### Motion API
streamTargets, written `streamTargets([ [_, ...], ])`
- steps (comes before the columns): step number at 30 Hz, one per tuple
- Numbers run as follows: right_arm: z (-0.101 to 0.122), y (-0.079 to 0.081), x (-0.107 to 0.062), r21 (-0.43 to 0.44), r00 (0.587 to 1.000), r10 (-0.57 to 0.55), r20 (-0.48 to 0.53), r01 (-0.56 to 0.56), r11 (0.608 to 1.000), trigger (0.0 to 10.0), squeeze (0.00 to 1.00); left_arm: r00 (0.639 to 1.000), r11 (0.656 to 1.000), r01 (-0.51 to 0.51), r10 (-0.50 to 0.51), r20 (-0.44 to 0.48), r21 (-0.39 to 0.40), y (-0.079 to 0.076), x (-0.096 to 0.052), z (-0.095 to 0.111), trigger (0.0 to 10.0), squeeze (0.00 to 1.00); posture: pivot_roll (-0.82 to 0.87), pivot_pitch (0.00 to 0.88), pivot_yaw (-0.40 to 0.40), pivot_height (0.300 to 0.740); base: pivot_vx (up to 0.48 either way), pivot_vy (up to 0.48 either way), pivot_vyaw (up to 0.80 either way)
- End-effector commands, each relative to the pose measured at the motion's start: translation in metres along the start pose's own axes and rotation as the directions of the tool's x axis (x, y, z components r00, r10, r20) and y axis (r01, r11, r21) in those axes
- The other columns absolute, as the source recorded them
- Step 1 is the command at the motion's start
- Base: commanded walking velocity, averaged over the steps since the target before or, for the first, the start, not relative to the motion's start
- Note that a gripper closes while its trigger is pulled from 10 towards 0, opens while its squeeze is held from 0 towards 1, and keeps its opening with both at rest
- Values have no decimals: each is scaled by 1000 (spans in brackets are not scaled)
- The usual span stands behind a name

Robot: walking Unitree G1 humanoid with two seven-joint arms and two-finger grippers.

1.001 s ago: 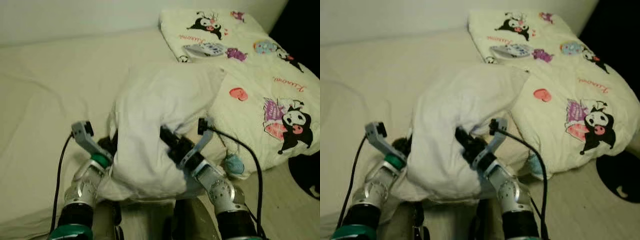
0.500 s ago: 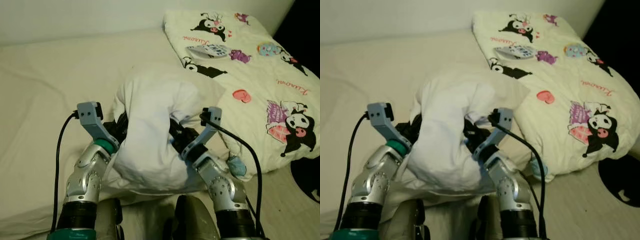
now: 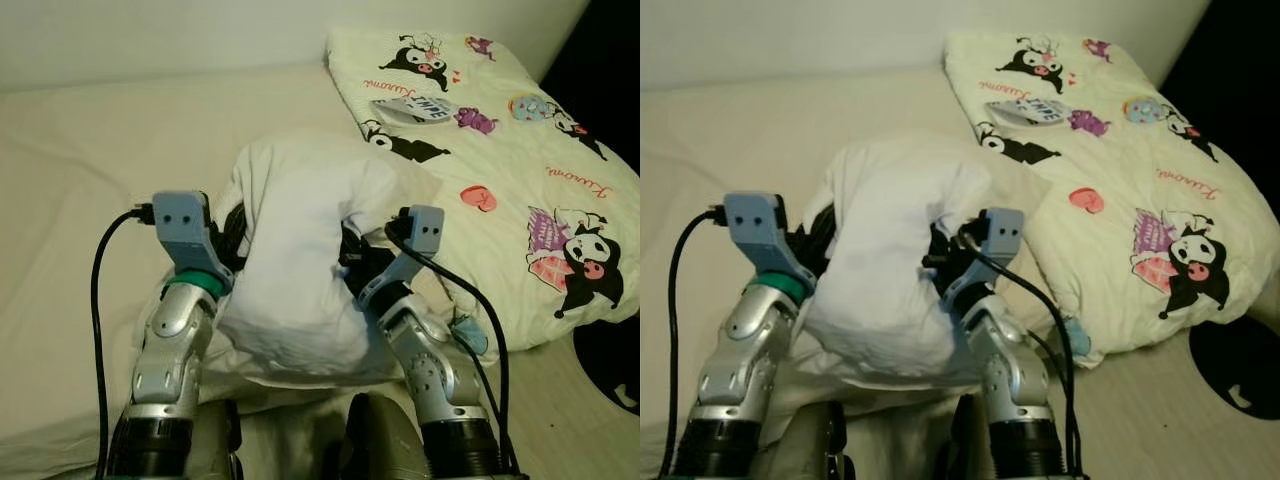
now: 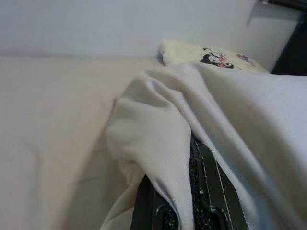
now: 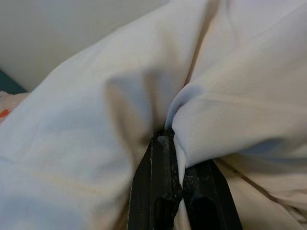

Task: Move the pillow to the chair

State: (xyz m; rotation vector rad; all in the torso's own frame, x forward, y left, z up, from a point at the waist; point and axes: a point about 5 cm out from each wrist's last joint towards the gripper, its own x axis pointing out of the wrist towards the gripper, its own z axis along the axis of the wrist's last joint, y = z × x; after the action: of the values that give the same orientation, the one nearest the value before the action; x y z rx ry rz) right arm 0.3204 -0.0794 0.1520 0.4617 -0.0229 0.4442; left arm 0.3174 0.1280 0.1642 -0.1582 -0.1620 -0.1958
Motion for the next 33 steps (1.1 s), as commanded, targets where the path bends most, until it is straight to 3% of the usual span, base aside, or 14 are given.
streamTargets([
  [1, 3, 18, 6, -17, 997, 75, 27, -75, 997, 10000, 0, 996, 997, 79, -80, 45, 8, -19, 1, 9, 10000, 0, 120, 24, -9, 657, 0, 0, 0],
  [12, 2, 15, 2, -61, 999, 28, 34, -26, 998, 10000, 0, 993, 993, 117, -117, 25, -4, -30, 7, 6, 10000, 0, 90, 28, 27, 702, 0, 0, 0],
  [19, 2, 17, 1, -72, 999, 19, 39, -16, 997, 10000, 0, 988, 987, 151, -152, 9, 47, -36, 6, 2, 10000, 0, 79, 38, 42, 737, 0, 0, 0],
  [30, 0, 19, 1, -79, 999, 24, 33, -21, 997, 10000, 0, 989, 989, 145, -145, 7, 37, -36, 5, 2, 10000, 0, 82, 36, 42, 740, 0, 0, 0],
  [33, 3, 18, 4, -92, 999, 22, 35, -19, 996, 10000, 0, 988, 985, 155, -156, 11, 76, -36, 7, 4, 10000, 0, 85, 31, 40, 740, 0, 0, 0],
])
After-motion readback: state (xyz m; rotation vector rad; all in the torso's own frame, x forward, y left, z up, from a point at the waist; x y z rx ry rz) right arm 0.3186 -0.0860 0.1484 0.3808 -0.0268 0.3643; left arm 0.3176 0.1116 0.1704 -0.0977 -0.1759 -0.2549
